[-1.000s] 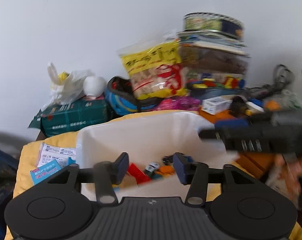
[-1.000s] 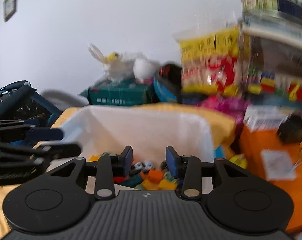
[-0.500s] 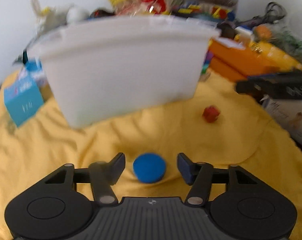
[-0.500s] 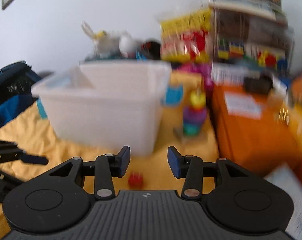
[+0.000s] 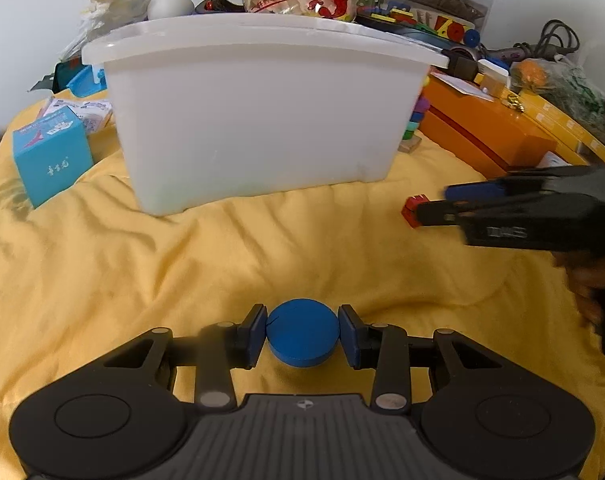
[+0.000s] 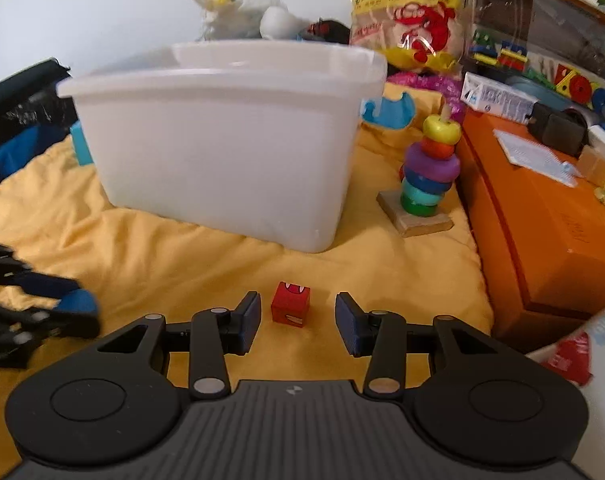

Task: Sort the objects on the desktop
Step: 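Grasp the blue disc with the left tool while the right tool grasps the red cube, then carry the blue disc and red cube over the white bin and open both tools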

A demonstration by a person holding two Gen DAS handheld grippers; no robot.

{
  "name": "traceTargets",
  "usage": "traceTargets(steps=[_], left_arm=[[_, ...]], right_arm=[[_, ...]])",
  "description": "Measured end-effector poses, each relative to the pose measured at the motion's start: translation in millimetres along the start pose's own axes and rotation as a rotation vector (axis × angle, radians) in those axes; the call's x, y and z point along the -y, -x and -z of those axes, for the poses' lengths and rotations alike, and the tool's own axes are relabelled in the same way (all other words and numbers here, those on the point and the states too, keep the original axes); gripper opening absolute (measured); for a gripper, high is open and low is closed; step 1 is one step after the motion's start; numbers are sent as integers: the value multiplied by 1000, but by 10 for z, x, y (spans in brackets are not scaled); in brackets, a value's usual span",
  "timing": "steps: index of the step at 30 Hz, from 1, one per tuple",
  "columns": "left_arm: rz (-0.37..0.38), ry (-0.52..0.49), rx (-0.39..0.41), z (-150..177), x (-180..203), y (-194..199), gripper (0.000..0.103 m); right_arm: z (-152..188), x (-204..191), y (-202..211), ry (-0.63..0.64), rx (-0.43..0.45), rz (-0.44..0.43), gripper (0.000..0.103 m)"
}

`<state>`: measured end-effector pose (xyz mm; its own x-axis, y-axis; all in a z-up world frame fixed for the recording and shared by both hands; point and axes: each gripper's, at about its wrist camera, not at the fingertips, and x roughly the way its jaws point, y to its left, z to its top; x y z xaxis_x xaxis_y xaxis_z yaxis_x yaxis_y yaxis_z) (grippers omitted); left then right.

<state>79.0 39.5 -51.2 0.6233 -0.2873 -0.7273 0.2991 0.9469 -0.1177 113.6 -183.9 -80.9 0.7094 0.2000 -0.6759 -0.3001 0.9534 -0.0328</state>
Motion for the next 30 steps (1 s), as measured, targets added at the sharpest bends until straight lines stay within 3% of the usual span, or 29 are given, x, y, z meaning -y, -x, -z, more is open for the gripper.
traceTargets(steps=[5,8,13,22,30], left_arm=[[1,-12,12,63,46,81,42],[6,-8,19,80,69,148,42],[7,-21,76,-57,137,394,42],[17,-71,261,-722,9,900,42],[-84,-195,387,-1544,-170,992,42]], right_arm=[[39,-20,-228,21,-45,-25,43],[39,-17,-244,43,-29,-47,23],[-1,-14,-42,53,-40,-102,22],[-160,-77,477,122,24,-162,22],[-1024,-24,786,152,205,-143,22]])
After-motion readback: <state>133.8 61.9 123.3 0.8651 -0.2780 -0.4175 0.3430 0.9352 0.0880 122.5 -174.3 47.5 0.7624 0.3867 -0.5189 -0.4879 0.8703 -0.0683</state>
